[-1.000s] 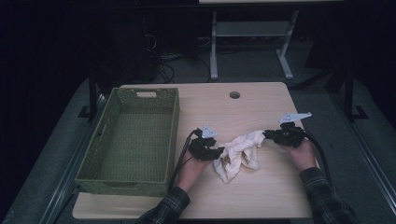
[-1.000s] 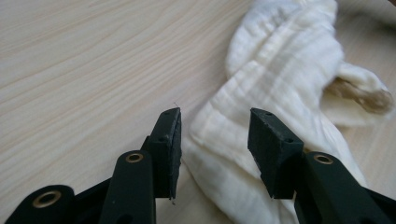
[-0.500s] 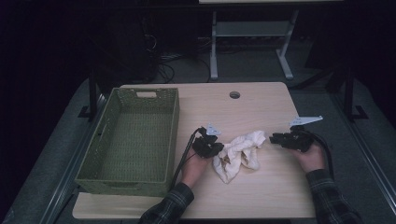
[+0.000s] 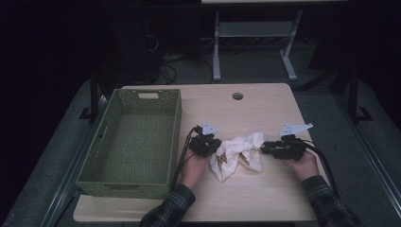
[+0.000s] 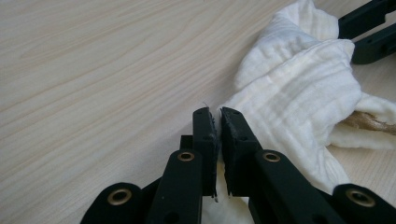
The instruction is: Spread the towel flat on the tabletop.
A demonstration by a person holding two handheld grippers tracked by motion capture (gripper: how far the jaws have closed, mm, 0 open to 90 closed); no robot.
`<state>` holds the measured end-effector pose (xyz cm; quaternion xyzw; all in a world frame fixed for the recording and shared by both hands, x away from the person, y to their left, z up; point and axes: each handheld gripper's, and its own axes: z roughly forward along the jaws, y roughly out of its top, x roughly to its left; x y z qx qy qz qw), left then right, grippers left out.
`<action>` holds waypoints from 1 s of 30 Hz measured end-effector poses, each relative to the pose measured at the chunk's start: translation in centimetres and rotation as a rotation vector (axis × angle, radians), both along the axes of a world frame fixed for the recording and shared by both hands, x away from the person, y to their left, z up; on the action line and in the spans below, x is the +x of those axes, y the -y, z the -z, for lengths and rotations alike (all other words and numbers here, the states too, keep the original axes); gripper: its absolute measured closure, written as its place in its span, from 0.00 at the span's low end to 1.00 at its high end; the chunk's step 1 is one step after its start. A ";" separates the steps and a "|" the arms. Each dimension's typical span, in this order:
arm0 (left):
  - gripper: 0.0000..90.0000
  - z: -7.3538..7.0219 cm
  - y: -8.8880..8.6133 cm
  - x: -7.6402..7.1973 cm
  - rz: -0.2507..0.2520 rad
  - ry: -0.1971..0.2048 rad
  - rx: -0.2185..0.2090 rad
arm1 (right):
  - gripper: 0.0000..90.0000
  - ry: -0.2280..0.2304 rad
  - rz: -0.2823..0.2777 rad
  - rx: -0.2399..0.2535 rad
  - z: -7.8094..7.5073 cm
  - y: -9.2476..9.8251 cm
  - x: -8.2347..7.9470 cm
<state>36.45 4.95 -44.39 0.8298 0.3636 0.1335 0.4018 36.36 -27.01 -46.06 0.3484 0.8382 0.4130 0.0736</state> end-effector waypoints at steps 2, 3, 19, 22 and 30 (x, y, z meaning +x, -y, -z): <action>0.94 0.0 0.0 0.0 0.003 -0.003 -0.001 | 0.71 -0.009 0.001 -0.037 0.3 -0.8 0.2; 0.94 0.0 0.0 0.0 0.003 -0.003 -0.001 | 0.72 -0.004 0.004 -0.051 0.5 -1.1 0.2; 0.82 -0.8 -0.4 -0.1 0.005 0.026 -0.013 | 1.00 0.023 0.049 -0.074 -0.2 0.7 0.5; 0.78 -0.7 -0.4 0.2 0.008 0.026 -0.024 | 0.95 0.012 0.034 -0.059 0.0 0.6 0.6; 0.66 1.0 0.5 1.2 0.037 -0.020 0.014 | 0.80 0.006 0.003 -0.030 0.4 -0.8 1.1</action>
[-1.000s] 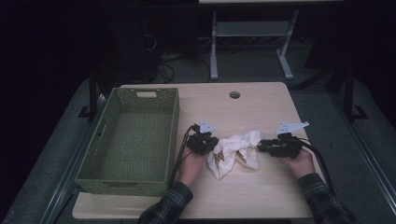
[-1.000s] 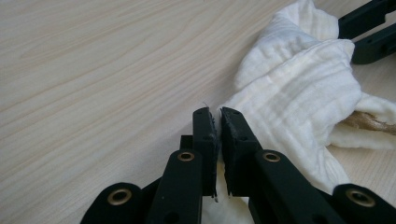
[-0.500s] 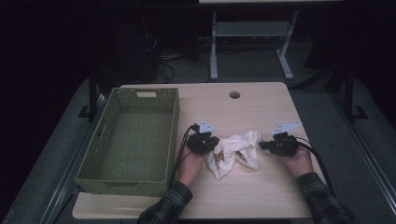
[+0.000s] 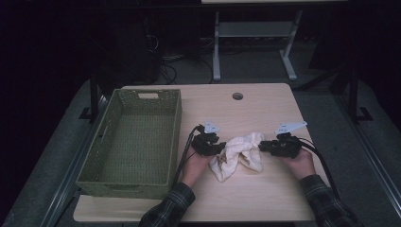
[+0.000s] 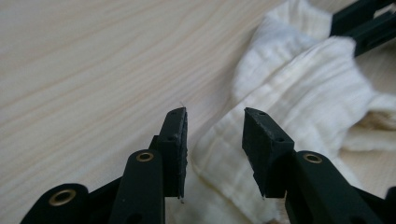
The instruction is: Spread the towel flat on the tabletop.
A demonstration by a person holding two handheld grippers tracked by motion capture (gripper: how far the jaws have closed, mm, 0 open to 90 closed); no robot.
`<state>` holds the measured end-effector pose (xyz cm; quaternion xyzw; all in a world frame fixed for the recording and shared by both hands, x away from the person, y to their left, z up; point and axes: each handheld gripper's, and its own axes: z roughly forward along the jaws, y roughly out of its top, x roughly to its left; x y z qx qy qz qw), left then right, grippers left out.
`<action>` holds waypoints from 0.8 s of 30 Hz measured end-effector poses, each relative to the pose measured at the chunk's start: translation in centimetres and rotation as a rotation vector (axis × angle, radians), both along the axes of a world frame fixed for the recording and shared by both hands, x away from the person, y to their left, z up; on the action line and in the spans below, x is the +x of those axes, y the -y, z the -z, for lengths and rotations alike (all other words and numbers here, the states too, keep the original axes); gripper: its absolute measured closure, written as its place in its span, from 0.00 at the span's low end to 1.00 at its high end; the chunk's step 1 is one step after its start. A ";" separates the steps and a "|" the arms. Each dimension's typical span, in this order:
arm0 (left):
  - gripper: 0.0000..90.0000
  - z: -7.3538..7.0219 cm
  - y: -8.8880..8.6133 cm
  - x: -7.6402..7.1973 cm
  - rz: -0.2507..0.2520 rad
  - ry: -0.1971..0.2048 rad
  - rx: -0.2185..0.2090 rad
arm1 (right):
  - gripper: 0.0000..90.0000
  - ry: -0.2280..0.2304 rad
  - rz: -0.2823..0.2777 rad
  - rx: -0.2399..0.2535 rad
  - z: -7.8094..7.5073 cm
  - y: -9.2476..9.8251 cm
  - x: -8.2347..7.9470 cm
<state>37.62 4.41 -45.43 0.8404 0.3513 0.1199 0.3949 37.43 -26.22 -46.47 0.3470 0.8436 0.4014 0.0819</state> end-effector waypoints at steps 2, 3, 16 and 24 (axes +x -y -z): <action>0.68 0.3 0.1 0.1 0.006 -0.015 0.001 | 0.78 0.002 -0.009 -0.005 0.0 -0.8 0.2; 0.70 0.4 0.1 0.2 0.010 -0.020 0.006 | 0.77 0.005 -0.015 -0.020 0.1 -1.1 0.4; 0.97 -0.8 -0.3 -0.3 0.010 0.008 -0.005 | 0.92 0.015 0.009 -0.096 0.4 -0.1 -0.2; 0.97 -2.0 -0.8 -0.6 -0.037 0.030 -0.031 | 0.94 0.013 0.036 -0.016 -0.9 2.7 -0.4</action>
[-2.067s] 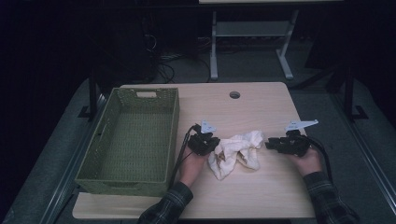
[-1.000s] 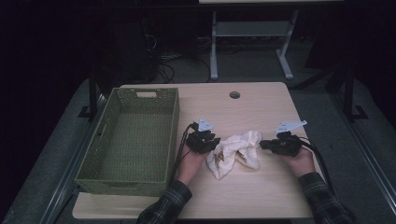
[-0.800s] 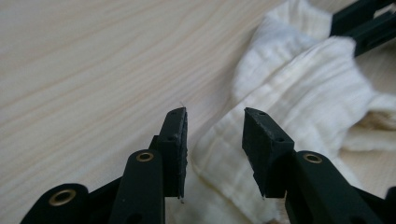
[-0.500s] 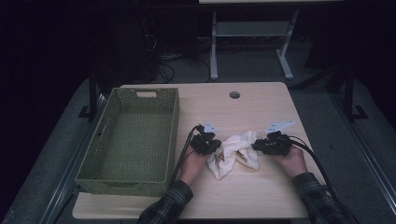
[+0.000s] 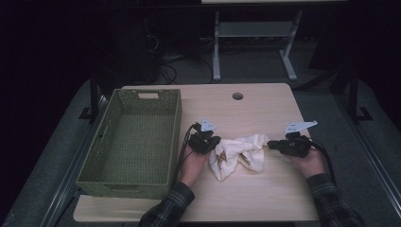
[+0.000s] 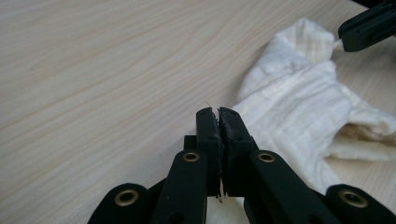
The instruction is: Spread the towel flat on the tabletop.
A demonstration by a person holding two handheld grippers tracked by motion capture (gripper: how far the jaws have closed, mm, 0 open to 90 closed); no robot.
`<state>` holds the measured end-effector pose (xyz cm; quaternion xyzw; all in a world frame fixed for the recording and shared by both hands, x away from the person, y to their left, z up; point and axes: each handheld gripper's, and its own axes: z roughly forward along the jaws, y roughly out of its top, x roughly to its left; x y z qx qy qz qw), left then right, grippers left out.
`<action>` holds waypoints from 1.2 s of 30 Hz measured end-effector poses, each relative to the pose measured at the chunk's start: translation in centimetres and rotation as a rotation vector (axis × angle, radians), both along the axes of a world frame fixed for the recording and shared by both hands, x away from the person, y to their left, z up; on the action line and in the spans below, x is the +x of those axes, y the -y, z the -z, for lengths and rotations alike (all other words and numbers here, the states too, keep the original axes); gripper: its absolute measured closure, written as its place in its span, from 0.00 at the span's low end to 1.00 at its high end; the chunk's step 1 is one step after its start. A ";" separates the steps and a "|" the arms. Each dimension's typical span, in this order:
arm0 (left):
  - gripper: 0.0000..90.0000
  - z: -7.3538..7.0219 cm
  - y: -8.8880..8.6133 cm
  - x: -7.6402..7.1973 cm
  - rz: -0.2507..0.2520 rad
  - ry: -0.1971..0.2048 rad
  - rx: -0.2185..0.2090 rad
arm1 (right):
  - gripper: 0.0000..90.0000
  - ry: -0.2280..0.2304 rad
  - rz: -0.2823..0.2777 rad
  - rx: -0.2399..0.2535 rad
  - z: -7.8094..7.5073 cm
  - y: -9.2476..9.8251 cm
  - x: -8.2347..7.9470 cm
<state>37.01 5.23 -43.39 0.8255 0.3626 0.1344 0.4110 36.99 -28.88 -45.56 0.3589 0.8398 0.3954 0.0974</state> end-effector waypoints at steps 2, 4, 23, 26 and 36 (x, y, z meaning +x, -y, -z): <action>0.97 -0.5 0.1 -0.1 0.000 0.011 0.001 | 0.94 0.012 0.011 0.020 -0.7 0.6 -0.1; 0.97 -1.2 0.2 -0.1 -0.007 0.028 0.000 | 0.95 0.037 0.012 0.029 -1.4 1.0 0.0; 0.97 -3.7 0.0 4.3 -0.222 0.093 0.006 | 0.96 0.047 0.170 -0.020 -3.3 5.3 4.8; 0.97 -2.9 0.2 4.9 -0.238 0.101 0.029 | 0.96 0.014 0.189 -0.011 -2.3 5.5 5.4; 0.81 -0.5 1.0 5.8 -0.227 0.054 0.092 | 0.71 0.015 0.175 -0.042 -1.3 3.9 5.8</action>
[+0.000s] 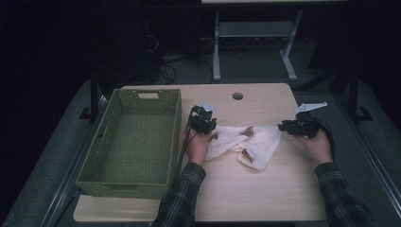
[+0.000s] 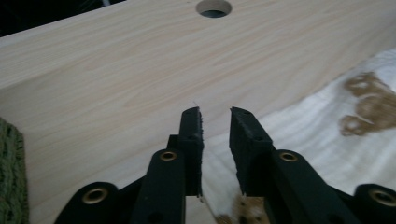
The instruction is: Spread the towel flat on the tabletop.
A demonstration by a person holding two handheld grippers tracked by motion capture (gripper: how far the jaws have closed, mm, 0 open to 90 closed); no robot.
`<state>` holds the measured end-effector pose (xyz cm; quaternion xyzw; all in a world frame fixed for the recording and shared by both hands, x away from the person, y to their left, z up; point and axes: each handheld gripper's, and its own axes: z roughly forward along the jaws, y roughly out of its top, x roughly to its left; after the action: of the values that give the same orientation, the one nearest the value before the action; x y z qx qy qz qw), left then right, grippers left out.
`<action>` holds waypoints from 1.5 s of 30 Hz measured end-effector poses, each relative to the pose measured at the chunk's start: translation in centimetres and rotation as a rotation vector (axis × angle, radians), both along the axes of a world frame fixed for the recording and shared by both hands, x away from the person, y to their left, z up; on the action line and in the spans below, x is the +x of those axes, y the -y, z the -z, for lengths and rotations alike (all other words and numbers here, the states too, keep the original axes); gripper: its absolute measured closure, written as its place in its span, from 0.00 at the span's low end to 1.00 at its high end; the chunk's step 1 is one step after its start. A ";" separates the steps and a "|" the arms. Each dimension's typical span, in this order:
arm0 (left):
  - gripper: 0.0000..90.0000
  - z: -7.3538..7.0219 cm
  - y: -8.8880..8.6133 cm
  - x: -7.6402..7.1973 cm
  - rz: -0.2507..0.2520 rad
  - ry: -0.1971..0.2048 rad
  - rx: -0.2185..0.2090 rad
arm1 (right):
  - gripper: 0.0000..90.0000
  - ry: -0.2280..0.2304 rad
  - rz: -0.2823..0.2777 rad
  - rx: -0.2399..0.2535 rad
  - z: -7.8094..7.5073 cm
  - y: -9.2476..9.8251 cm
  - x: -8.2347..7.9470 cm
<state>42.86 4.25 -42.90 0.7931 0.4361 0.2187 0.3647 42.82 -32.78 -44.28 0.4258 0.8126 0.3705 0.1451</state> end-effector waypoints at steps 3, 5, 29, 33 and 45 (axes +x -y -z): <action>0.75 -0.1 0.1 -1.2 0.037 -0.018 -0.025 | 0.71 0.006 -0.035 0.006 -0.4 -0.6 -1.0; 0.73 -0.2 0.0 -2.1 0.071 -0.026 -0.032 | 0.71 0.009 -0.069 0.020 -0.6 -1.3 -2.1; 0.64 2.0 0.8 -9.0 0.269 -0.086 0.093 | 0.70 -0.039 -0.297 0.063 -0.4 -9.2 -9.7; 0.69 2.5 0.7 -8.5 0.255 -0.079 0.126 | 0.70 -0.049 -0.301 0.031 0.3 -9.9 -9.6; 0.98 1.3 -0.4 -8.2 0.245 -0.092 0.026 | 0.98 -0.048 -0.323 0.006 0.9 -10.3 -9.5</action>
<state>34.70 4.61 -44.17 0.8544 0.3491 0.1415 0.3580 33.32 -22.44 -45.19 0.2990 0.8726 0.3810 0.0629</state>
